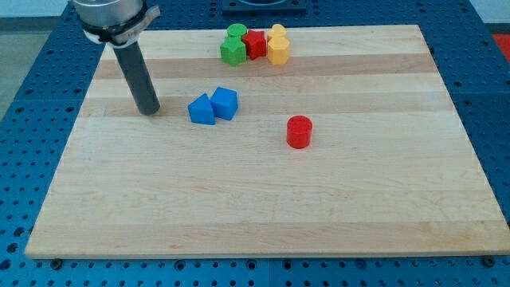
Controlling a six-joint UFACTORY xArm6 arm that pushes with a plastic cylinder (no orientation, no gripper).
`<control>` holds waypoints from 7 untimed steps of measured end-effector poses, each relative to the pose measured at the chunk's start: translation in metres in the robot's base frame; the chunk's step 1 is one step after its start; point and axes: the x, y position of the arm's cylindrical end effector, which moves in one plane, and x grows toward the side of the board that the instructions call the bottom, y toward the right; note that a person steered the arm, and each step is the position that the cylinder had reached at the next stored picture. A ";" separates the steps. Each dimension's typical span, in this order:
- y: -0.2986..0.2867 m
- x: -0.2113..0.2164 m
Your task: Move the blue blocks diagonally top left to the red circle
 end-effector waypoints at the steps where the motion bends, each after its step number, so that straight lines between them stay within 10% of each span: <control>1: 0.002 0.004; 7: 0.101 0.004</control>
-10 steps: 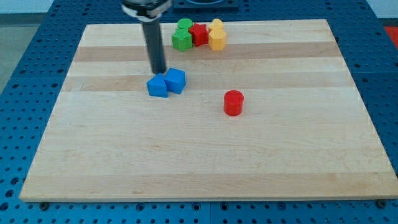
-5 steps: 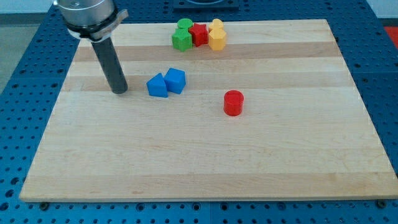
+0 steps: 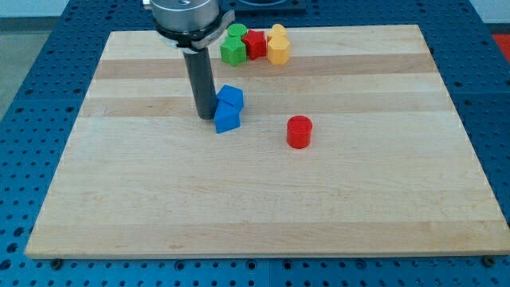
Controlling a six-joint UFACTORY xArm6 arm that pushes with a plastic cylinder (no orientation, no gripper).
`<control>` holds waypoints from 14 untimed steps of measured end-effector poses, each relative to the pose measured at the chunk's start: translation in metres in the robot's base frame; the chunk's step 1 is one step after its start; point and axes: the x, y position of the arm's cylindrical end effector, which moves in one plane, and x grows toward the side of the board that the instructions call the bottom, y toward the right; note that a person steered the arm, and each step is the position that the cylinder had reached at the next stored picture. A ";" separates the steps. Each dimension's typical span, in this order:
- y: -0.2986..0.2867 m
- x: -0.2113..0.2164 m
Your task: Move the blue blocks diagonally top left to the red circle
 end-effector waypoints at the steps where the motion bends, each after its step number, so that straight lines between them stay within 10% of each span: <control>1: 0.015 0.000; 6: -0.033 -0.049; 14: 0.140 -0.050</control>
